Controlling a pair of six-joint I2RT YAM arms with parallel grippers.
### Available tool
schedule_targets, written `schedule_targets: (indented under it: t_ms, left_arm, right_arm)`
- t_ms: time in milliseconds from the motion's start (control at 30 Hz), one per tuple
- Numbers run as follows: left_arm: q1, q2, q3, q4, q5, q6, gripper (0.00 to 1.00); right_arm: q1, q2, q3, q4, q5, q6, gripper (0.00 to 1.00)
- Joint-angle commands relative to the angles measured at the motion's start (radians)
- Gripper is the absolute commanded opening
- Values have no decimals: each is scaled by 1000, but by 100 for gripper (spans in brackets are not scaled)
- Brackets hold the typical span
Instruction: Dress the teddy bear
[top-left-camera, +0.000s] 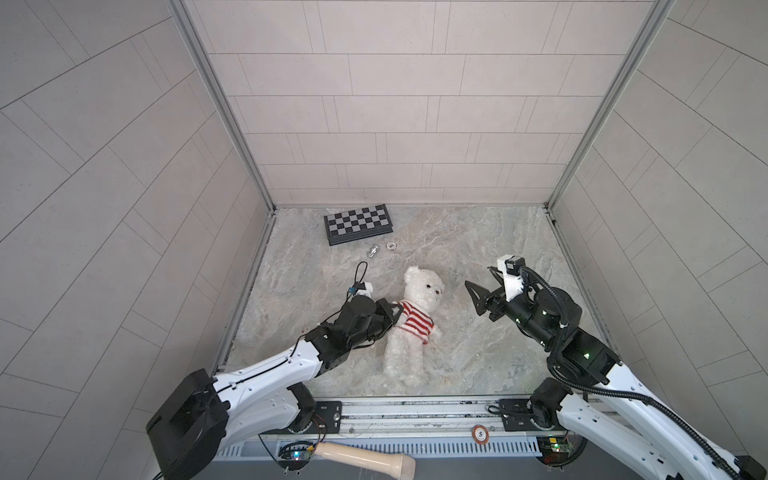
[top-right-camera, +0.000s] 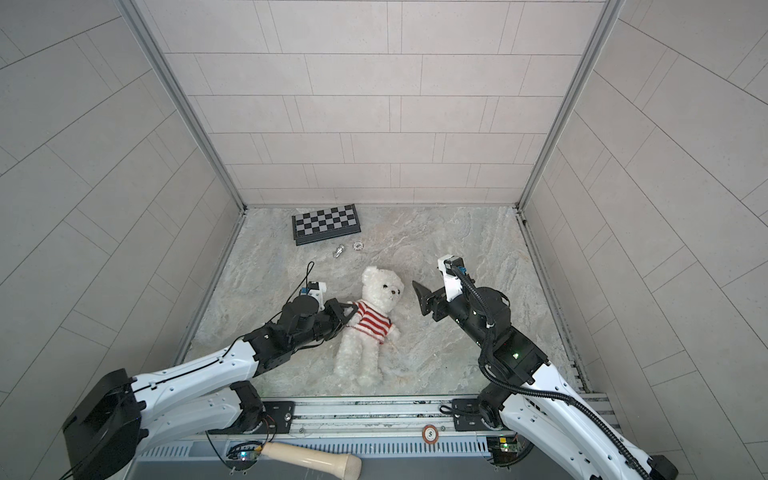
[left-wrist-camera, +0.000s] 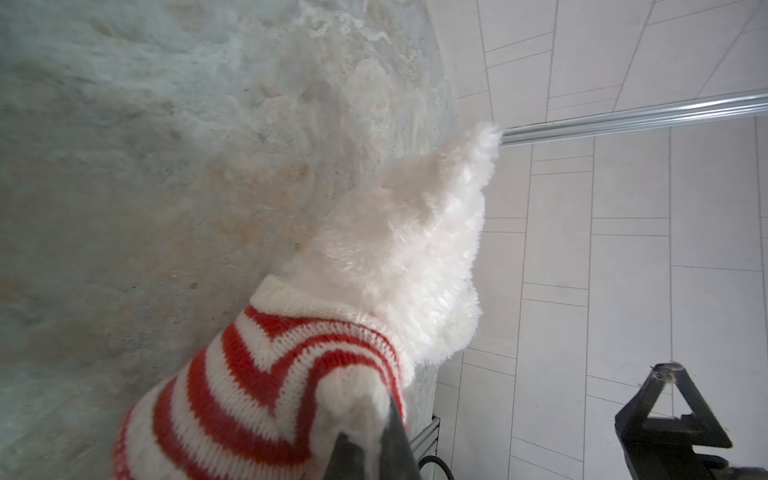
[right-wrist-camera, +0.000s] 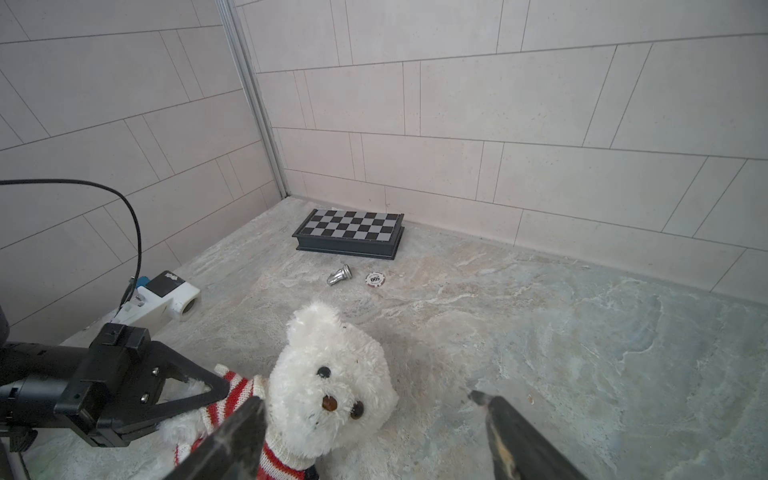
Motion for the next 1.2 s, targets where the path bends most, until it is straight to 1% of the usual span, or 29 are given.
schedule_targets:
  t_ms: [0,133,167,267,300,367,433,500,533,567,600,667,733,767,867,933,1033,1167]
  left_arm:
    - [43,-17,-38,32,-31,13,0]
    - [73,-48,-68,-17,-56,53,0]
    - [77,-56,-79,-26,-67,64,4]
    - [100,-84,-94,-100,-92,105,19]
    - [111,-95,-101,-116,-94,123,27]
    - [127,-118,-95,-160,-96,183,45]
    - [136,-142,-59,-248,-104,260,59]
    - [139,-168,-9,-354,-108,352,66]
    - [139,-187,24,-421,-119,397,68]
    - [139,-208,56,-488,-140,445,68]
    - [139,-226,78,-537,-153,481,66]
    - [135,-263,127,-618,-166,553,55]
    - [127,-273,165,-656,-162,587,48]
    - [121,-266,177,-650,-146,598,46]
    - [92,-197,220,-603,-85,624,45]
    - [45,-123,271,-580,-71,649,43]
    - [-26,-8,342,-581,-94,671,38]
    - [-34,78,339,-580,-116,652,32]
  right_arm:
    - [-4,9,-49,31,7,47,86]
    - [-4,39,-119,81,-42,130,85]
    - [-3,43,-145,103,-51,150,86]
    - [-3,59,-210,158,-79,164,86]
    - [-3,73,-223,171,-106,152,86]
    - [1,109,-227,164,-125,138,86]
    - [7,151,-212,152,-160,112,87]
    - [24,189,-191,147,-180,97,85]
    - [37,203,-181,150,-181,92,84]
    - [51,216,-171,155,-178,87,83]
    - [64,227,-160,161,-174,83,82]
    - [97,264,-140,187,-153,81,80]
    - [126,319,-115,220,-150,80,75]
    - [145,356,-95,229,-137,75,73]
    - [192,462,-32,235,-96,62,68]
    - [203,517,-5,253,-101,71,64]
    - [216,569,0,306,-109,103,60]
    - [237,640,0,359,-121,133,53]
